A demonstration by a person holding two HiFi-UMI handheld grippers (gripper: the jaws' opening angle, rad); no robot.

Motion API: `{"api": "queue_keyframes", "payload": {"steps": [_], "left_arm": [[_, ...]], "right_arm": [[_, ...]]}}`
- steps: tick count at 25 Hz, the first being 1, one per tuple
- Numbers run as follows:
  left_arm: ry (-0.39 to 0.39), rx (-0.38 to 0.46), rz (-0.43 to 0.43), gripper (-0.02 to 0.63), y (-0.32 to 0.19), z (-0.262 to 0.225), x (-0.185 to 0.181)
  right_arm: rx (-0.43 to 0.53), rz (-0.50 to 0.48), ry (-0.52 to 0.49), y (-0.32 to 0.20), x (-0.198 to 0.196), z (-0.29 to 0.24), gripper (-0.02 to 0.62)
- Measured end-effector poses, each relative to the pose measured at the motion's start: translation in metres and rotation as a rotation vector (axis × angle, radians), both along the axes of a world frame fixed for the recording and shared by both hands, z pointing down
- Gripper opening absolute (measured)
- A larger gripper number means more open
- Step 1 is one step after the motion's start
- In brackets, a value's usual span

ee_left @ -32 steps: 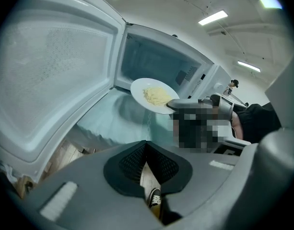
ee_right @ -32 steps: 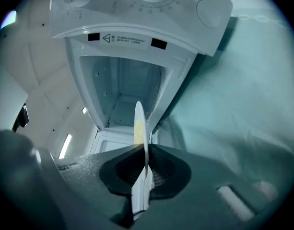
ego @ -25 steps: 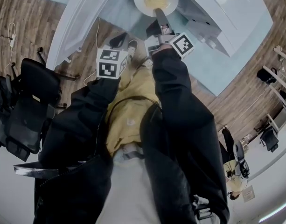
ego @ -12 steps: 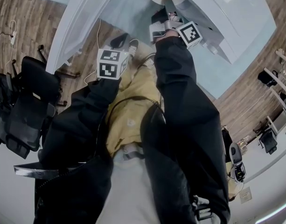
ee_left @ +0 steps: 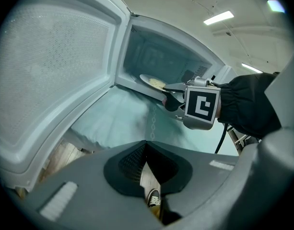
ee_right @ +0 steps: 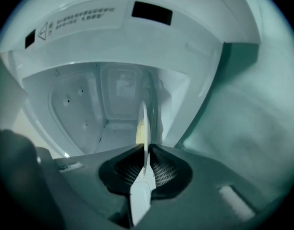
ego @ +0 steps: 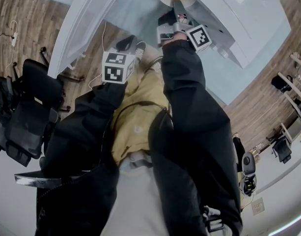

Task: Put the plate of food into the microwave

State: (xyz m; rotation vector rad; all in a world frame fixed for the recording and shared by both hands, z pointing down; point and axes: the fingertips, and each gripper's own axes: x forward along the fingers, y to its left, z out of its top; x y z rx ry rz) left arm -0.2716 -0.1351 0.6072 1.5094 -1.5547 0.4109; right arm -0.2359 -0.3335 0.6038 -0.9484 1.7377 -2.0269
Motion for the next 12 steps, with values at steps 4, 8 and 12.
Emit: {"api": "queue_keyframes", "payload": {"steps": [4,8,12], "left_arm": [[-0.001,-0.001,0.004,-0.005,0.0001,0.0019,0.0023],[0.000,-0.008,0.007,-0.005,0.0024,0.0035,0.0055],[-0.001,-0.002,0.013,-0.005,0.0001,0.0016,0.0083]], "right_arm": [[0.025,-0.007,0.001,-0.0033,0.0031,0.0024,0.041],[0.056,-0.039,-0.019,-0.0024,-0.0004,0.0004,0.102],[0.053,-0.070,-0.022,0.0053,-0.0028,-0.0052,0.127]]}}
